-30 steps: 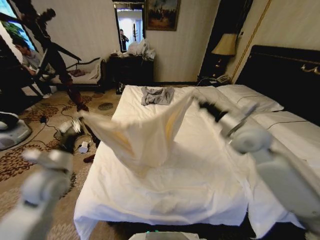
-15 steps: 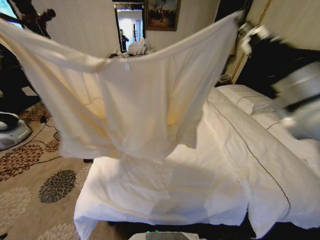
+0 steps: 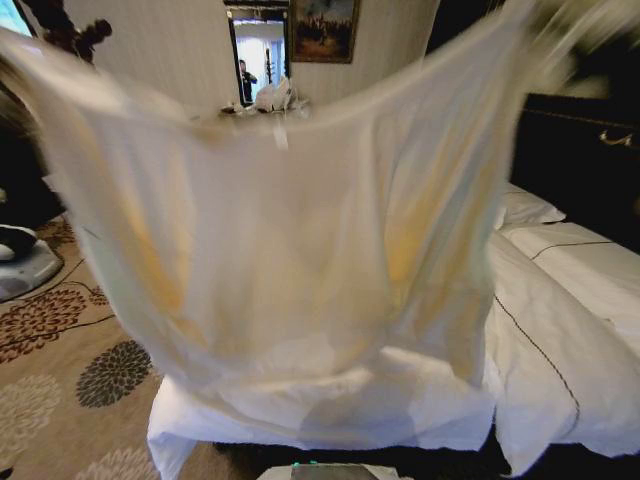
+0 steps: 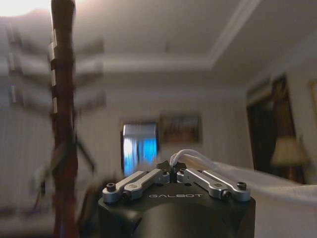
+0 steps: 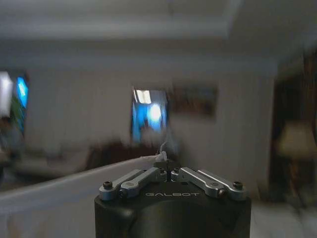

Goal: Pick up the clothes from the bed and hang them on the clothes hanger.

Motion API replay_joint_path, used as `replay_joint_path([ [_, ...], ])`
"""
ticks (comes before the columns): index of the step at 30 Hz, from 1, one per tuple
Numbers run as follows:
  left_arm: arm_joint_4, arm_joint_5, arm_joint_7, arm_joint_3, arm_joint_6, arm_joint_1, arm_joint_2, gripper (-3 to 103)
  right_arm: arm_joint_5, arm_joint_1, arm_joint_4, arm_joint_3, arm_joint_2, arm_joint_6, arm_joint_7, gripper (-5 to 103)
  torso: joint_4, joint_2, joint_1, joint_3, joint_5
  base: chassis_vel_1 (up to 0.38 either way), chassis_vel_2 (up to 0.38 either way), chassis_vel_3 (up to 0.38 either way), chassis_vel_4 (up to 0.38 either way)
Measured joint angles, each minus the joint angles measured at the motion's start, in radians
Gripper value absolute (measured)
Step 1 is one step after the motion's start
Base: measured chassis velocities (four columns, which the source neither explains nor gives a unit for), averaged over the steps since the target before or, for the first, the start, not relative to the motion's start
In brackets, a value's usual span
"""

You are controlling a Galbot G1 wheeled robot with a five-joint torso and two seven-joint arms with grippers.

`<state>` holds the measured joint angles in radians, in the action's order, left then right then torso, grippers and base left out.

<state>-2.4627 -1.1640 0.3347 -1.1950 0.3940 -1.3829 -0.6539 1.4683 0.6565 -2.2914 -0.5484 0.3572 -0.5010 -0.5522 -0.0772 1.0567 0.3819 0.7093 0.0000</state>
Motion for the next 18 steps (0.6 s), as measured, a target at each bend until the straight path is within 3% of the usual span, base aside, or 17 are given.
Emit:
replay_joint_path([
  [3, 0.089, 0.129, 0.011, 0.213, 0.017, 0.036, -0.07, 1, -0.131, -0.018, 0.131, 0.243, 0.139, -0.011, -0.011, 0, -0.0008, 0.0, 0.0, 0.0, 0.0002, 0.0, 0.0, 0.0, 0.0],
  [4, 0.089, 0.129, 0.011, 0.213, 0.017, 0.036, -0.07, 1, -0.131, -0.018, 0.131, 0.243, 0.139, -0.011, -0.011, 0, -0.0008, 0.0, 0.0, 0.0, 0.0002, 0.0, 0.0, 0.0, 0.0],
  [6, 0.149, 0.158, 0.032, 0.293, 0.02, 0.064, -0.091, 1, -0.202, -0.032, 0.213, 0.333, 0.204, -0.008, -0.001, 0, -0.0002, 0.0, 0.0, 0.0, 0.0004, 0.0, 0.0, 0.0, 0.0],
  [9, 0.273, 0.188, 0.079, 0.431, 0.037, 0.112, -0.131, 1, -0.295, -0.072, 0.373, 0.488, 0.333, 0.002, 0.008, 0, -0.0001, 0.0, 0.0, 0.0, 0.0003, 0.0, 0.0, 0.0, 0.0],
  [11, 0.289, 0.194, 0.086, 0.453, 0.041, 0.122, -0.138, 1, -0.308, -0.076, 0.392, 0.508, 0.351, 0.005, 0.009, 0, -0.0002, 0.0, 0.0, 0.0, 0.0003, 0.0, 0.0, 0.0, 0.0],
  [14, 0.354, 0.226, 0.12, 0.596, 0.081, 0.209, -0.182, 1, -0.365, -0.091, 0.448, 0.595, 0.434, 0.029, 0.033, 0, -0.0005, 0.0, 0.0, 0.0, -0.0001, 0.0, 0.0, 0.0, 0.0],
  [16, 0.362, 0.226, 0.129, 0.624, 0.091, 0.229, -0.193, 1, -0.372, -0.094, 0.453, 0.61, 0.447, 0.035, 0.04, 0, -0.0006, 0.0, 0.0, 0.0, 0.0, 0.0, 0.0, 0.0, 0.0],
  [18, 0.398, 0.224, 0.161, 0.735, 0.126, 0.325, -0.244, 1, -0.402, -0.11, 0.462, 0.667, 0.495, 0.061, 0.076, 0, -0.0006, 0.0, 0.0, 0.0, -0.0003, 0.0, 0.0, 0.0, 0.0],
])
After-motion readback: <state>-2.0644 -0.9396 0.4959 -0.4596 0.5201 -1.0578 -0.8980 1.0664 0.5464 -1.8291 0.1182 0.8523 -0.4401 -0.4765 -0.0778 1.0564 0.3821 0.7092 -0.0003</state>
